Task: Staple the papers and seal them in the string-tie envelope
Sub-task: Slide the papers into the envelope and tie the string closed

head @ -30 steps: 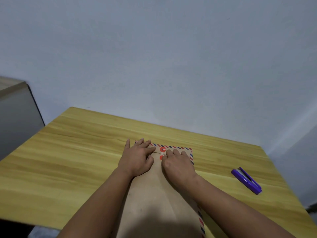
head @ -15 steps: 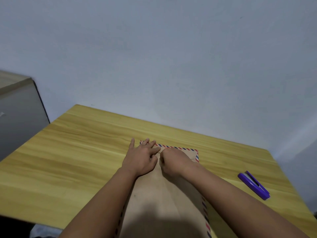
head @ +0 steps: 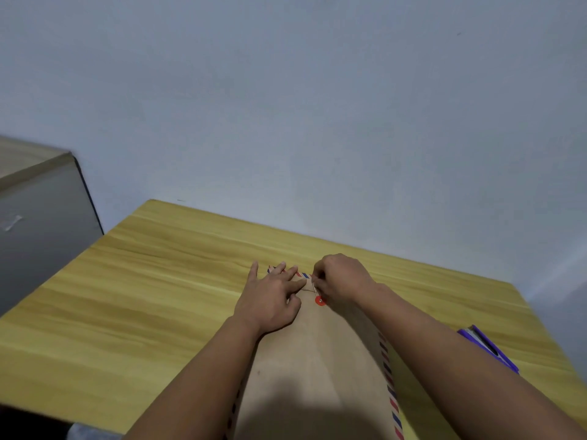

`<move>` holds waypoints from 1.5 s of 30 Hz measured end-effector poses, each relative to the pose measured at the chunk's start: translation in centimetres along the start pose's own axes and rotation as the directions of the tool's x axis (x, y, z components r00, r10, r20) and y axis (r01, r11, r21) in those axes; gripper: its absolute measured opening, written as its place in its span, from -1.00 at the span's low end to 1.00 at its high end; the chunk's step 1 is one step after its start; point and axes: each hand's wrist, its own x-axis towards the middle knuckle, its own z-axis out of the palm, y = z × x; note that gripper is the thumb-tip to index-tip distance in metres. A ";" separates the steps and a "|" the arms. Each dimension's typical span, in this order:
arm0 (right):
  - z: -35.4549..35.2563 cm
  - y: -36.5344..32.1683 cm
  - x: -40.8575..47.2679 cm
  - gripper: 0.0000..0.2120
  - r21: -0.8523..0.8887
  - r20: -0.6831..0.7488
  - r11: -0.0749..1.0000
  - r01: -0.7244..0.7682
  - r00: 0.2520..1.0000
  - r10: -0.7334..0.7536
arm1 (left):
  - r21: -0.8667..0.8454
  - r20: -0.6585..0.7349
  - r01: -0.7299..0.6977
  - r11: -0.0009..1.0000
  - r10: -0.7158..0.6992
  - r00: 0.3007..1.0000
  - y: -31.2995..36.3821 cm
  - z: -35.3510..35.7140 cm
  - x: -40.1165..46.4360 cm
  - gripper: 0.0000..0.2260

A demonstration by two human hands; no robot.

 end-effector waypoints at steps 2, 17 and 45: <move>-0.2 0.5 0.3 -0.83 0.092 0.025 0.995 -0.038 0.999 0.036 | 0.000 0.004 0.003 1.000 -0.003 1.000 0.0 0.0 0.1 -0.53; 0.1 1.8 1.1 -0.84 0.287 0.090 0.956 -0.059 0.995 0.035 | -0.009 -0.012 0.002 1.000 -0.003 1.000 -0.1 0.2 0.0 -0.50; -0.6 0.7 3.4 -0.79 0.287 0.266 0.924 -0.253 0.948 0.176 | -0.007 -0.013 -0.001 1.000 0.000 1.000 -0.1 0.2 0.0 -0.50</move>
